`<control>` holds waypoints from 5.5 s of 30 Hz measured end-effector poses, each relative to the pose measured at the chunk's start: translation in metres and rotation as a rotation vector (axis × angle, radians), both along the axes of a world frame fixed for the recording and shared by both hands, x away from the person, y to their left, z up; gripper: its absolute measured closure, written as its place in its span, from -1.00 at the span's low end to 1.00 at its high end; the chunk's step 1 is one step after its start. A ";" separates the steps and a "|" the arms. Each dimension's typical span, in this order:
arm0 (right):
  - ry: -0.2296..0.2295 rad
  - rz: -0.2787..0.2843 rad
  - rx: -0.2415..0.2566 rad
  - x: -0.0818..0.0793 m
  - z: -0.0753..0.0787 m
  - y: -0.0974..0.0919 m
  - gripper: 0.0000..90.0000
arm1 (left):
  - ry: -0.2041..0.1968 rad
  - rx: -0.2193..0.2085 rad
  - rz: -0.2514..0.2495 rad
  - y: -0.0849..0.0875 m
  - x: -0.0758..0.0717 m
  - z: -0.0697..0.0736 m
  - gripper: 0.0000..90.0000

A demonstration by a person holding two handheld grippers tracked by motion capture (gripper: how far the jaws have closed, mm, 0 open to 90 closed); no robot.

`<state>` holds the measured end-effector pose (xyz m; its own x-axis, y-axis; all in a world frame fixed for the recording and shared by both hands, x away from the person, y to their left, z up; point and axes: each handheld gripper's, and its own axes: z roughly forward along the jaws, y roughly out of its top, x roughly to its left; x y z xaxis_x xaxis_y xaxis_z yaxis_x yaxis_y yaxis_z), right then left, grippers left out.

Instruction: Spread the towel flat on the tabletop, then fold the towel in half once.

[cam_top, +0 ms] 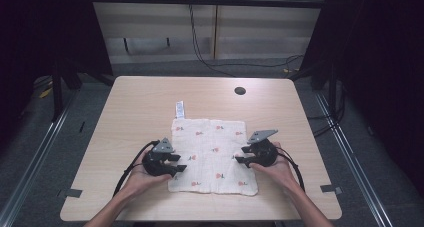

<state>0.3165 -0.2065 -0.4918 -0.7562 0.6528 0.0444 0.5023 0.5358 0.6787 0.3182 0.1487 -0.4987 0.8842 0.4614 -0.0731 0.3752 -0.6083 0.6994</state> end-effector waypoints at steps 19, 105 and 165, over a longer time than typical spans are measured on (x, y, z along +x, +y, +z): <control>0.077 0.040 -0.001 -0.024 -0.002 0.002 0.97 | 0.040 0.011 -0.109 0.014 -0.032 0.004 0.93; 0.050 -0.132 0.091 0.061 -0.003 -0.013 0.93 | 0.074 -0.076 0.256 0.040 0.100 -0.003 0.38; -0.088 -0.160 0.273 0.076 0.066 -0.025 0.94 | -0.030 -0.266 0.215 0.036 0.095 0.060 0.93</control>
